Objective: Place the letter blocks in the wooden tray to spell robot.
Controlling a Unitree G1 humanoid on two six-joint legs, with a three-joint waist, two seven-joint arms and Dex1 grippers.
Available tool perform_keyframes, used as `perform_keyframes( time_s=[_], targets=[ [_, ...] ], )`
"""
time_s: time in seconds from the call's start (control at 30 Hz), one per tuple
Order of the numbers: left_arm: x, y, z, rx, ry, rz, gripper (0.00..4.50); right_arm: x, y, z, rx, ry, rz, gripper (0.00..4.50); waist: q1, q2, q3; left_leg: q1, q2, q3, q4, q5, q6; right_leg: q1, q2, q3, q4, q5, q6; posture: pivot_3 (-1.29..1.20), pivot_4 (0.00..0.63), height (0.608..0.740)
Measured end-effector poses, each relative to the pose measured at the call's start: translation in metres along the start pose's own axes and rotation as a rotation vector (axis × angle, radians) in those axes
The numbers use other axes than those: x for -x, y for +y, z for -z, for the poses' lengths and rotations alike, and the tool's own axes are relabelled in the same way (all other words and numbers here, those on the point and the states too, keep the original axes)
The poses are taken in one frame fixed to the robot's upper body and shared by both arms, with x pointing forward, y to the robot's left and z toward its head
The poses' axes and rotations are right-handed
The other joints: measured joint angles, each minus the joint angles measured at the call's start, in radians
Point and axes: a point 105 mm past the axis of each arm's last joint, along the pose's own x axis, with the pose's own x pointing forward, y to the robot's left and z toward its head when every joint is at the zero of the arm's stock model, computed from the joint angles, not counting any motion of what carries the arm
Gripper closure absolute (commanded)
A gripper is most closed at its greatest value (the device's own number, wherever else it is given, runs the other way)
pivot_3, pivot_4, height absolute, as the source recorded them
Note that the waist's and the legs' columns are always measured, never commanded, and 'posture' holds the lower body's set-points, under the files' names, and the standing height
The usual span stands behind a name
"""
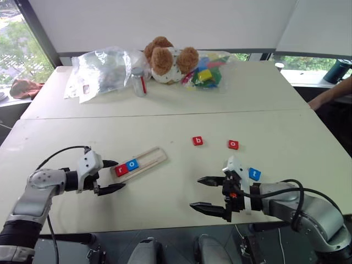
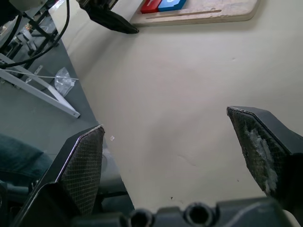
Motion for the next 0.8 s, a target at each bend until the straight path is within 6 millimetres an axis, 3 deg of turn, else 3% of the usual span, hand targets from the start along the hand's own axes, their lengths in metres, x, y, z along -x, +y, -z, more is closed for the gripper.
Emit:
perform_keyframes(
  time_s=[0.23,0.37,0.4,0.6,0.8],
  targets=[
    [-0.002,0.000,0.001,0.002,-0.004,-0.007,0.00,0.000,-0.002,-0.001,0.028,-0.008,0.012,0.02,0.001,0.000,-0.001,0.001,0.000,0.000,0.001,0.000,0.000,0.001,0.000,0.000,0.001,0.000,0.000,0.00,0.150,0.740],
    [-0.003,-0.002,0.001,0.003,-0.008,-0.005,1.35,0.001,-0.002,0.001,0.029,-0.005,0.019,0.00,0.001,0.000,-0.001,0.001,0.000,0.000,0.001,0.000,0.000,0.001,0.000,0.000,0.002,0.000,0.000,0.00,0.150,0.740],
    [-0.003,-0.002,0.001,0.002,-0.008,-0.004,1.41,0.001,-0.002,0.001,0.026,-0.004,0.019,0.00,0.001,0.000,-0.001,0.001,0.000,0.000,0.001,0.000,0.000,0.001,0.000,0.000,0.002,0.000,0.000,0.00,0.150,0.740],
    [-0.006,0.000,-0.004,-0.004,-0.007,0.025,1.41,0.002,-0.006,0.003,0.010,-0.015,0.058,0.00,0.005,0.000,-0.001,0.001,0.000,0.000,0.002,0.000,0.000,0.001,0.000,0.000,0.003,0.000,0.000,0.00,0.150,0.740],
    [-0.037,-0.010,-0.044,-0.174,-0.007,0.282,1.41,0.021,-0.046,-0.007,-0.074,-0.149,0.350,0.00,0.024,0.000,-0.001,-0.001,-0.001,0.000,0.008,0.000,0.000,0.001,0.001,0.000,0.006,0.000,0.000,0.00,0.150,0.740]
  ],
)
